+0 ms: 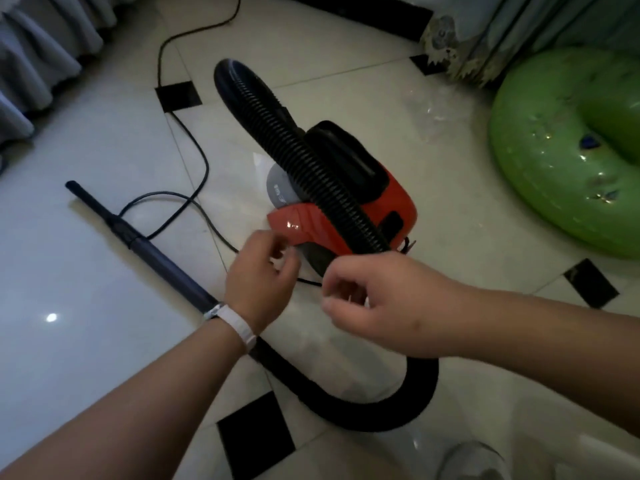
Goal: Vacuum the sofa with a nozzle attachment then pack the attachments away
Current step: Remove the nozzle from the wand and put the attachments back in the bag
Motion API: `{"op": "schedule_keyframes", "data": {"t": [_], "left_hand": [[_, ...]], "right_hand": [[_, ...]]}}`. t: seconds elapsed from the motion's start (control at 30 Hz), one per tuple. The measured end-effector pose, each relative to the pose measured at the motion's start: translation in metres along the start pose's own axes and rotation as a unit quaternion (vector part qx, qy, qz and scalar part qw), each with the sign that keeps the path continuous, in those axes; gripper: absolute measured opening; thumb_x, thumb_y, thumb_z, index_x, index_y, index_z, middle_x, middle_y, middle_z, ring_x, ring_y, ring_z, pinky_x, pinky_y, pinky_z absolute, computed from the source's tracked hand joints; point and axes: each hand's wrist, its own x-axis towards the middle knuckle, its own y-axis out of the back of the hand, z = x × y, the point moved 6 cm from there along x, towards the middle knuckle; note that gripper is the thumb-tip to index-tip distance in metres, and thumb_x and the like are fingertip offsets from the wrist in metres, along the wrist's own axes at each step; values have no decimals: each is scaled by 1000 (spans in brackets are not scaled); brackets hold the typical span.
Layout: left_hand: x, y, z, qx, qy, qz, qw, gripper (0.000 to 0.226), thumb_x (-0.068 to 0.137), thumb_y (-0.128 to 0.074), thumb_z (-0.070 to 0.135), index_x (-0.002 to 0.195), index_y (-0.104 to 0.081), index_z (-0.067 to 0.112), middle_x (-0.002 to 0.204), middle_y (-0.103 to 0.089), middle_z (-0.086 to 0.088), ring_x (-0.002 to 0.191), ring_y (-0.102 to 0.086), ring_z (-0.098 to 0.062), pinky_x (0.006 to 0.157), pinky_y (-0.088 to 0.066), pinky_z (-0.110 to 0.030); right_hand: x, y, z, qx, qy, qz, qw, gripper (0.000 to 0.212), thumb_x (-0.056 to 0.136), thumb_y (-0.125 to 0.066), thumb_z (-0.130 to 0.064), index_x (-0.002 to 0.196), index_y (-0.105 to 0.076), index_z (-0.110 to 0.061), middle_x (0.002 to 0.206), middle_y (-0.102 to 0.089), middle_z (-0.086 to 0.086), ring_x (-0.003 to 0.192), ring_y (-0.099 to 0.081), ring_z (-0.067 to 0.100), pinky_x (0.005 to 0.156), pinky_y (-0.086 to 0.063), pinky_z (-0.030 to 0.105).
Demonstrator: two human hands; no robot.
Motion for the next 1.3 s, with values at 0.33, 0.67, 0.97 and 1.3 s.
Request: {"op": "schedule_keyframes", "data": {"t": [0.33,0.67,0.97,1.3], "left_hand": [[52,81,97,79,-225,59,969,37,90,-58,27,117,-65,2,111,-63,-8,105,-56,-19,92,-44,-29],[78,-28,161,357,-282,-246,856,55,92,-52,50,142,-50,24,142,-52,2,129,-50,-22,107,-41,-41],[129,-71,150,459,-239,-334,788,63,93,-53,58,147,-44,27,148,-47,1,137,-42,-23,106,-44,-45],[131,-77,131,398,-282,-307,817,46,95,-59,42,136,-58,21,133,-61,-1,128,-49,-27,104,-42,-41]], "right_hand": [[19,77,53,-87,15,153,984,32,81,-48,-52,92,-61,-25,75,-57,-9,70,-55,13,61,-45,32],[8,45,152,-196,-58,44,978,57,93,-53,-54,142,-45,-26,136,-46,-3,119,-52,20,90,-51,38],[26,25,180,-175,-8,47,983,71,95,-51,-52,156,-26,-25,163,-17,3,145,-28,23,114,-36,37],[40,10,202,-204,44,75,975,61,84,-55,-36,143,-54,-18,154,-42,14,133,-48,36,98,-52,49]]}}
